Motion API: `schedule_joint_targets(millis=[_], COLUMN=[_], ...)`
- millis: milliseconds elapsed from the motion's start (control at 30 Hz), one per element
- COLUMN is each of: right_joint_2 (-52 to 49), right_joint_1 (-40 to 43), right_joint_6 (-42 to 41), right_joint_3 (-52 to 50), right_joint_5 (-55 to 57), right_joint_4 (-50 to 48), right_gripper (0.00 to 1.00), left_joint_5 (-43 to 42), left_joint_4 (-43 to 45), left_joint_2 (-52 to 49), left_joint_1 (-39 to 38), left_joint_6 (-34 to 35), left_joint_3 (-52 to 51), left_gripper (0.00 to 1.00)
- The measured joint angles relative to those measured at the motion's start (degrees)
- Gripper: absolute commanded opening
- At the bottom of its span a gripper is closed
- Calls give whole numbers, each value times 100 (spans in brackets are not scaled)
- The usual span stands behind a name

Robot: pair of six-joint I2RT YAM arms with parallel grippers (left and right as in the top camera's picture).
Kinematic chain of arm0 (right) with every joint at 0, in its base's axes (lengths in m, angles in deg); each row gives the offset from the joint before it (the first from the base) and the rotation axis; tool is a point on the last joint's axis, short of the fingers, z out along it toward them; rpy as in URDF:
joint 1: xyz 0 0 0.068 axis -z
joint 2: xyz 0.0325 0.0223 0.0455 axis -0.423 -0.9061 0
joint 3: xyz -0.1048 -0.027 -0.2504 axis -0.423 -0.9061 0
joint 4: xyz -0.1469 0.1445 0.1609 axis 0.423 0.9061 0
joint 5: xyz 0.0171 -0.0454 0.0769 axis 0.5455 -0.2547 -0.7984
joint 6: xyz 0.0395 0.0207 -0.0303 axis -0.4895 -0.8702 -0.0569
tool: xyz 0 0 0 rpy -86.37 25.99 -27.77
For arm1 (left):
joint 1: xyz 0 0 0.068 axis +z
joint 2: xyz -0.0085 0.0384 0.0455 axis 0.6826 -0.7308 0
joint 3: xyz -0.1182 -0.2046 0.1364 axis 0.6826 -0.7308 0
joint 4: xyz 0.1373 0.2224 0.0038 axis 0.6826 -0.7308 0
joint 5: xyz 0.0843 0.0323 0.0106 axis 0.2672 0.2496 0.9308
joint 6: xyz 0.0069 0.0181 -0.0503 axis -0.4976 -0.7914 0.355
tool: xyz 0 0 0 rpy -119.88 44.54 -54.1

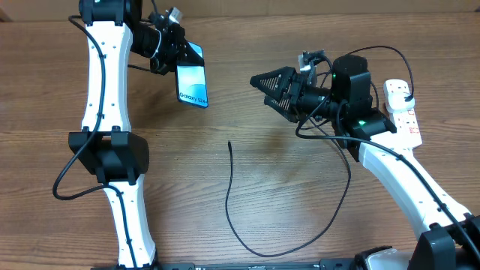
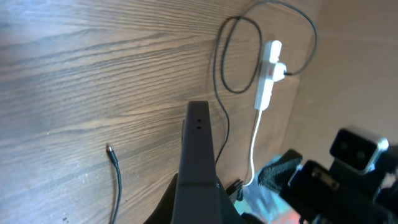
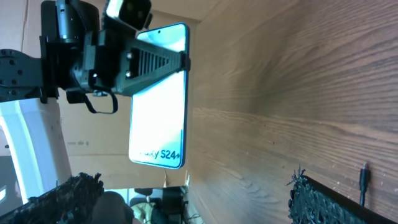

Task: Plug charger to phone and switch on socket
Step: 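Move the right gripper down to the black cable's connector end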

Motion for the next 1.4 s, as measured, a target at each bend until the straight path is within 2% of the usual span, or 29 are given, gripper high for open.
schedule_joint_targets(millis=[133,267,467,800,1067,1200,1400], right_joint_2=[0,0,0,-105,-981,-1574,-2144], right_joint_1=[0,-4,-103,-1003,-1987,-2326,-2610], right_joint_6=[63,282,1056,2085,2382,2420,2437], right_joint_3=[72,476,1438,1694,1694,1694,1694], right_joint_5=[188,516,1392,2815,3818,4011,4133], right_joint_4=[225,1200,2916,4216,4610,4535,4328], right_gripper=[100,100,100,100,99,94,93], left_joint_5=[-597,-1119,-1379,-1412,-1414,-1412,-1412], left_joint_4=[11,133,168,195,192,195,219], left_joint_2=[0,0,0,0,0,0,0], left_joint_1=[17,94,409,870,905,905,905], left_joint_6=[-610,-931,-1091,-1117,-1119,-1119,-1121], left_joint_3=[0,0,0,0,0,0,0], left_gripper=[4,4,4,4,4,4,4])
